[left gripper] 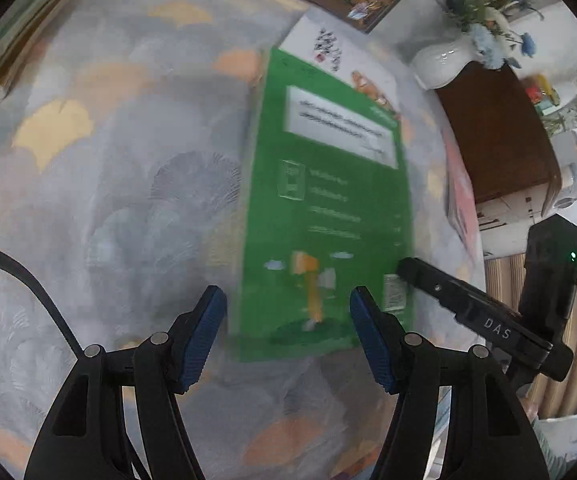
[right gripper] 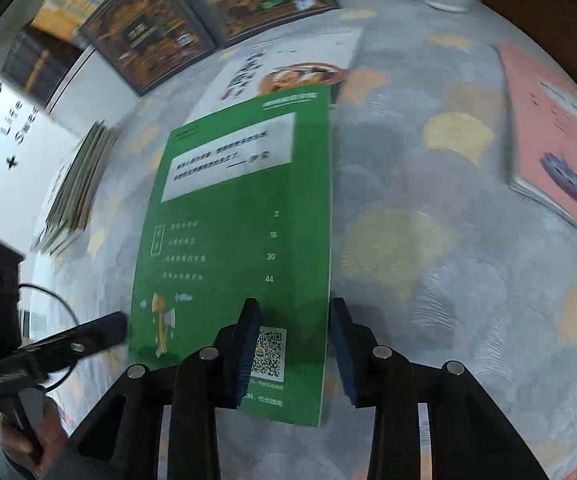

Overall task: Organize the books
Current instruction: 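Lift the green book upright off the carpet with the right gripper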

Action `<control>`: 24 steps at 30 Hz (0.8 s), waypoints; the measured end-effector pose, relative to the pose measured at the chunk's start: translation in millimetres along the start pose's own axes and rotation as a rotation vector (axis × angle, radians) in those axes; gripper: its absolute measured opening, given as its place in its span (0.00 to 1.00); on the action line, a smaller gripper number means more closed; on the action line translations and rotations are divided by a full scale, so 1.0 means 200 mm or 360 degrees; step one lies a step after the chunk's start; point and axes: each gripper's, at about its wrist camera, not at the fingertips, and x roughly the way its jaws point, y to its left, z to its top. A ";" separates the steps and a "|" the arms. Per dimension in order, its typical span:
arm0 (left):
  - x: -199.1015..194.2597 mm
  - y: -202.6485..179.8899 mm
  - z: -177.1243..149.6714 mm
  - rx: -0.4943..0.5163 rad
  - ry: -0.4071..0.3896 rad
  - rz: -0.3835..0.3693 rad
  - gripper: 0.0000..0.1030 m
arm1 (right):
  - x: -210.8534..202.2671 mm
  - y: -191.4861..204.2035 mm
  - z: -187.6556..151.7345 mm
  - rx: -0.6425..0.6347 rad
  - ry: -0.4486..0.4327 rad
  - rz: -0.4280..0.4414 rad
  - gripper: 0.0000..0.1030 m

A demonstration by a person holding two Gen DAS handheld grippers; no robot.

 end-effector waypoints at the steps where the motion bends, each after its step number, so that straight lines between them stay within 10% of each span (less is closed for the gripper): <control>1: 0.00 0.00 0.00 -0.0015 0.0005 0.0014 0.61 | -0.01 -0.01 0.01 0.0017 0.0001 0.0027 0.34; 11: -0.07 0.17 -0.04 -0.0228 -0.0017 -0.0229 0.61 | -0.30 0.17 0.17 0.0114 -0.0106 0.0895 0.34; 15: -0.32 0.34 -0.12 -0.0397 -0.0172 -0.0239 0.61 | -0.35 0.56 0.26 -0.0156 -0.0080 0.0938 0.34; 24: -0.89 0.77 -0.30 -0.0533 -0.0452 0.0149 0.61 | -0.01 1.05 0.11 -0.0347 0.0238 0.0882 0.34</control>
